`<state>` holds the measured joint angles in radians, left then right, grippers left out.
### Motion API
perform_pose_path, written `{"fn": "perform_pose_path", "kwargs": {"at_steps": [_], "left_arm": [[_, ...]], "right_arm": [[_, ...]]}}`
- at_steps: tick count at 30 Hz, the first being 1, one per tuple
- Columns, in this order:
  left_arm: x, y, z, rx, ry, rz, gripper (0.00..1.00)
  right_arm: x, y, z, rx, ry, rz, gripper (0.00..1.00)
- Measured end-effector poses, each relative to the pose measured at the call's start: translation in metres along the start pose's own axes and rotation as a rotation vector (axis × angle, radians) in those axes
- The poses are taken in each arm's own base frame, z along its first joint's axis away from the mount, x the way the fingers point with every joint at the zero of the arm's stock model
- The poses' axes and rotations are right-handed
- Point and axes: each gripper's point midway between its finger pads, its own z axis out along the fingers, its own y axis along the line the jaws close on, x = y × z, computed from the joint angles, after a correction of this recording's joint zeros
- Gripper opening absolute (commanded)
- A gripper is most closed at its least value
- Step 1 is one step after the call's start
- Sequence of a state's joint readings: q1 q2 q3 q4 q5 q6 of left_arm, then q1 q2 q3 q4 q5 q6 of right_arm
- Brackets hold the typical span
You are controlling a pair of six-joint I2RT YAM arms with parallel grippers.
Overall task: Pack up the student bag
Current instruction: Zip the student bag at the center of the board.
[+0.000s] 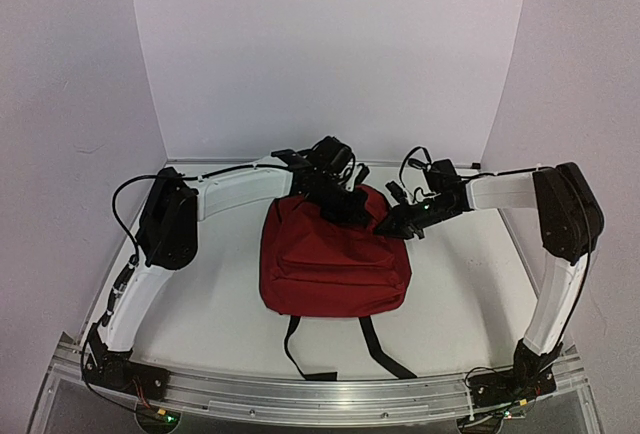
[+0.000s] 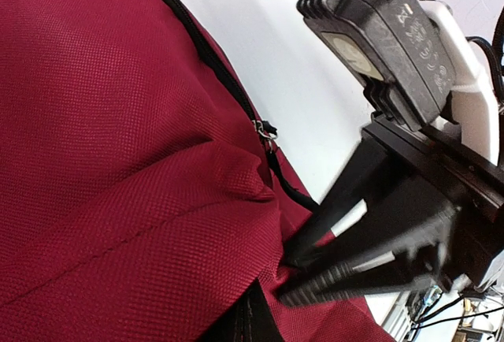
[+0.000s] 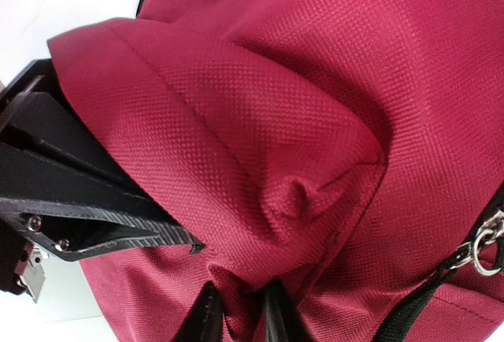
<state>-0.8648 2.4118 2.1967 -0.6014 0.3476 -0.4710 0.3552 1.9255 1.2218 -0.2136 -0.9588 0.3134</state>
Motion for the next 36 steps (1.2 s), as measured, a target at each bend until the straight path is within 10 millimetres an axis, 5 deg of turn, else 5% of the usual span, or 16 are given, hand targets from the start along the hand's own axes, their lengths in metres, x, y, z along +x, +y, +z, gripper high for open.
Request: {"fn": "perform_pose_path", "kwargs": {"at_steps": [7,18,36], "left_arm": [[0.002,0.006,-0.008,-0.022,-0.004,-0.009,0.0],[-0.005,0.035,-0.073,-0.134,-0.072,-0.051,0.0],[0.021,0.089,-0.122,-0.243,-0.09,-0.14,0.0]], "right_arm": [[-0.003,-0.003,-0.005,0.011,-0.012,0.001,0.0],[-0.015,-0.01,-0.025,0.019,-0.061,0.017,0.0],[-0.017,-0.023,-0.04,0.054,-0.092,0.029,0.0]]}}
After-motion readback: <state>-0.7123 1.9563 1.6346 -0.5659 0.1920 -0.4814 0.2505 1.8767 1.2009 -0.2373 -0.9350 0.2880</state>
